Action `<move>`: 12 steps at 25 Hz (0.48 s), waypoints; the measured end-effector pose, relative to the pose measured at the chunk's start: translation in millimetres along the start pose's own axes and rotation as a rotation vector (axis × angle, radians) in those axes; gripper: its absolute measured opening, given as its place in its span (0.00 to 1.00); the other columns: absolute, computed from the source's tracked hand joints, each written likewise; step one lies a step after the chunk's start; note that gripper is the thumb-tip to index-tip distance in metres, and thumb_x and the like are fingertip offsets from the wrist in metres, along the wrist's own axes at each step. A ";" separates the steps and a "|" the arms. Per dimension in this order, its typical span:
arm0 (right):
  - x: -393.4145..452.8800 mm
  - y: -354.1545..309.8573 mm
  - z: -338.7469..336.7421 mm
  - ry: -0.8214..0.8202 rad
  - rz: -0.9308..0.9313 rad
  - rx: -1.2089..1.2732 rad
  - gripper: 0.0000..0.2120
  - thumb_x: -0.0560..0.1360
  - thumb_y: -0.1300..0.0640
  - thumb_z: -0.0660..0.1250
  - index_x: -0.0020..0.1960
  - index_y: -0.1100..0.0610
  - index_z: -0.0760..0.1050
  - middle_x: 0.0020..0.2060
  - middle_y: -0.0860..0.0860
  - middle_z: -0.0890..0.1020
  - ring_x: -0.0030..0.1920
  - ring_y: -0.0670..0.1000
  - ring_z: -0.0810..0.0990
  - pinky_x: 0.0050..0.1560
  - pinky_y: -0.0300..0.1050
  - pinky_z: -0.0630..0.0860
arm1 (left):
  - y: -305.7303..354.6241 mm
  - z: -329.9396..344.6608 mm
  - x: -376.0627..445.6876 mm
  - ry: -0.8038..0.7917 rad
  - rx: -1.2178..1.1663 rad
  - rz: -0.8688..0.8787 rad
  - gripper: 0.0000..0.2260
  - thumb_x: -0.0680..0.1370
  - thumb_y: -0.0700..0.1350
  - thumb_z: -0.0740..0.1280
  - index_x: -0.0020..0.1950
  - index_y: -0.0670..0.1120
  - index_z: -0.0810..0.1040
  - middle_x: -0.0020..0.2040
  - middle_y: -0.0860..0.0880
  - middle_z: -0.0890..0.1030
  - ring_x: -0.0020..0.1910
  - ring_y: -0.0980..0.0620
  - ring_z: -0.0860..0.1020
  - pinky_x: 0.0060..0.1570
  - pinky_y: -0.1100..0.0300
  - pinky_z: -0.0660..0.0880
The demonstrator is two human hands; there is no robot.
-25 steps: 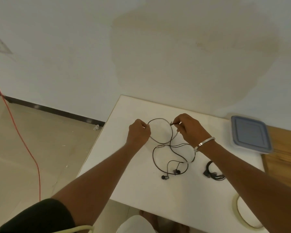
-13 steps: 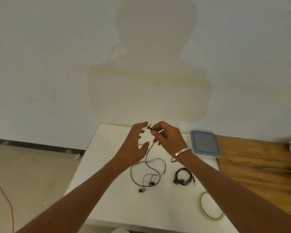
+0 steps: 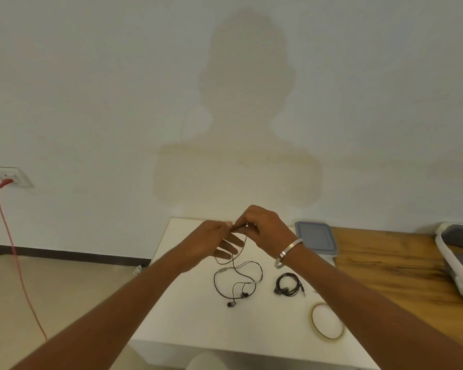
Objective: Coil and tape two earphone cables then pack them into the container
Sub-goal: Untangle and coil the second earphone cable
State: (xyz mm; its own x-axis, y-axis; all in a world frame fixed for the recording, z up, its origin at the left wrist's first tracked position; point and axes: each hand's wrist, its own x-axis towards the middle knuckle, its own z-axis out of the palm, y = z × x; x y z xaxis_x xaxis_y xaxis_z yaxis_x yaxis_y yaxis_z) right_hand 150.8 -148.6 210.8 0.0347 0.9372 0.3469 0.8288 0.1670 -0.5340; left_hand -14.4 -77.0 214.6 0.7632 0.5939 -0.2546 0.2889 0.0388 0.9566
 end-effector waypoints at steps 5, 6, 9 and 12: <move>-4.0 -11.0 -1.5 0.014 -0.035 -0.020 0.02 0.72 0.62 0.68 0.45 0.58 0.78 0.40 0.45 0.74 0.37 0.37 0.71 0.40 0.26 0.67 | 2.5 -3.7 -12.7 -0.043 -0.268 -0.057 0.09 0.82 0.43 0.62 0.52 0.42 0.82 0.43 0.46 0.82 0.40 0.51 0.82 0.46 0.56 0.80; -6.2 -12.0 -0.2 0.010 -0.034 -0.024 0.02 0.73 0.62 0.68 0.45 0.57 0.78 0.41 0.45 0.74 0.37 0.38 0.72 0.40 0.27 0.68 | 3.4 -5.9 -15.6 -0.054 -0.267 -0.071 0.08 0.81 0.42 0.63 0.52 0.41 0.81 0.42 0.47 0.81 0.39 0.51 0.81 0.46 0.56 0.80; -10.7 -12.7 5.2 -0.022 -0.059 -0.054 0.03 0.74 0.63 0.65 0.46 0.58 0.77 0.42 0.44 0.73 0.37 0.39 0.71 0.41 0.28 0.68 | 11.5 -12.2 -24.1 -0.160 -0.250 -0.186 0.11 0.81 0.39 0.63 0.60 0.35 0.77 0.40 0.47 0.81 0.40 0.50 0.82 0.46 0.57 0.81; -12.8 -13.4 9.8 -0.018 -0.055 -0.060 0.05 0.76 0.61 0.63 0.47 0.56 0.78 0.43 0.45 0.74 0.40 0.42 0.72 0.42 0.29 0.67 | 17.9 -13.3 -32.7 -0.247 -0.247 -0.255 0.12 0.82 0.37 0.59 0.62 0.33 0.76 0.38 0.47 0.81 0.45 0.46 0.84 0.48 0.56 0.82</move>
State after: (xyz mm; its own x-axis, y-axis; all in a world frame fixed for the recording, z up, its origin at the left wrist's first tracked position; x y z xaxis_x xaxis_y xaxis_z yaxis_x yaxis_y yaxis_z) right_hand 133.7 -159.9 205.9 -0.0211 0.9326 0.3602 0.8612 0.1999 -0.4673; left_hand -41.9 -85.0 241.9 0.8091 0.3316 -0.4851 0.3621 0.3689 0.8560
